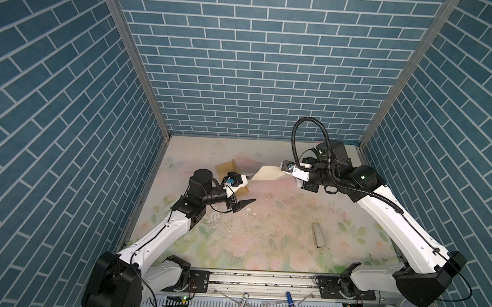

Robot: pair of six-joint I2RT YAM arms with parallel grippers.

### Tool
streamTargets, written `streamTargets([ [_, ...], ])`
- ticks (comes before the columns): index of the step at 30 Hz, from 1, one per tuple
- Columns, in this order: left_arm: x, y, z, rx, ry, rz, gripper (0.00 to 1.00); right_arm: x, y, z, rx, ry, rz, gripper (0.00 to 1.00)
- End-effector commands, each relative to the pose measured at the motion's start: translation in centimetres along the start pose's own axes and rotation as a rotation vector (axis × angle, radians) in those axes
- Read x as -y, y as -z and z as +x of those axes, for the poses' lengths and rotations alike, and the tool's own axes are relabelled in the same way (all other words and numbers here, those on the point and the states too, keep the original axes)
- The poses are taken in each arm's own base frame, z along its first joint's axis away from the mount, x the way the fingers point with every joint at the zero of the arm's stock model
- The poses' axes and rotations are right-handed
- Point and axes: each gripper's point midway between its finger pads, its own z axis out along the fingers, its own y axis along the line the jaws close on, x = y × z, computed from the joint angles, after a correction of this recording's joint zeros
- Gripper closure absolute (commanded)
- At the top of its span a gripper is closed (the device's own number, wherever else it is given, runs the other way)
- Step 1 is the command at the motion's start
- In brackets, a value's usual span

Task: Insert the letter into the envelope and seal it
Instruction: 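Grasp the letter edge with the right gripper and lift it upright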

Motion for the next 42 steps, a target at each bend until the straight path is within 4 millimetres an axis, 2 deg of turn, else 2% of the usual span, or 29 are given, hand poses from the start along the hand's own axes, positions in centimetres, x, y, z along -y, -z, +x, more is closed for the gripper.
streamTargets([
  [1, -0.2, -0.3, -0.8, 0.019, -0.051, 0.005, 0.12, -0.2, 2.0, -1.6, 0.062, -0.015, -0.014, 1.00],
  [8, -0.4, -0.5, -1.0, 0.030, -0.072, 0.004, 0.23, -0.9, 2.3, -1.7, 0.073, -0.016, -0.044, 1.00],
  [11, -0.2, -0.6, -1.0, 0.031, -0.068, 0.023, 0.34, -1.1, 2.3, -1.7, 0.075, -0.017, -0.051, 1.00],
  [19, 0.0, -0.8, -0.7, 0.033, -0.066, 0.039, 0.72, -1.0, 2.3, -2.0, 0.086, -0.027, -0.058, 1.00],
  [27, 0.5, -0.5, -0.3, 0.037, -0.070, 0.027, 0.99, -0.8, 2.1, -2.2, 0.091, -0.048, -0.054, 1.00],
  [29, 0.6, -0.4, -0.4, 0.041, -0.074, 0.027, 1.00, -0.4, 2.1, -2.3, 0.092, -0.066, -0.037, 1.00],
  [32, 0.8, -0.3, -0.4, 0.049, -0.069, 0.029, 1.00, 1.0, 2.4, -2.4, 0.097, -0.100, 0.027, 0.82],
  [35, 0.9, -0.3, -0.7, 0.068, -0.045, 0.028, 1.00, 2.0, 3.6, -3.1, 0.129, -0.142, 0.079, 0.50],
  [37, 1.1, -0.2, -1.0, 0.084, -0.030, 0.034, 1.00, 2.5, 4.9, -4.0, 0.188, -0.162, 0.102, 0.35],
  [42, 1.7, -0.1, -1.3, 0.111, 0.004, 0.041, 1.00, 1.5, 7.5, -6.5, 0.371, -0.208, 0.072, 0.14],
])
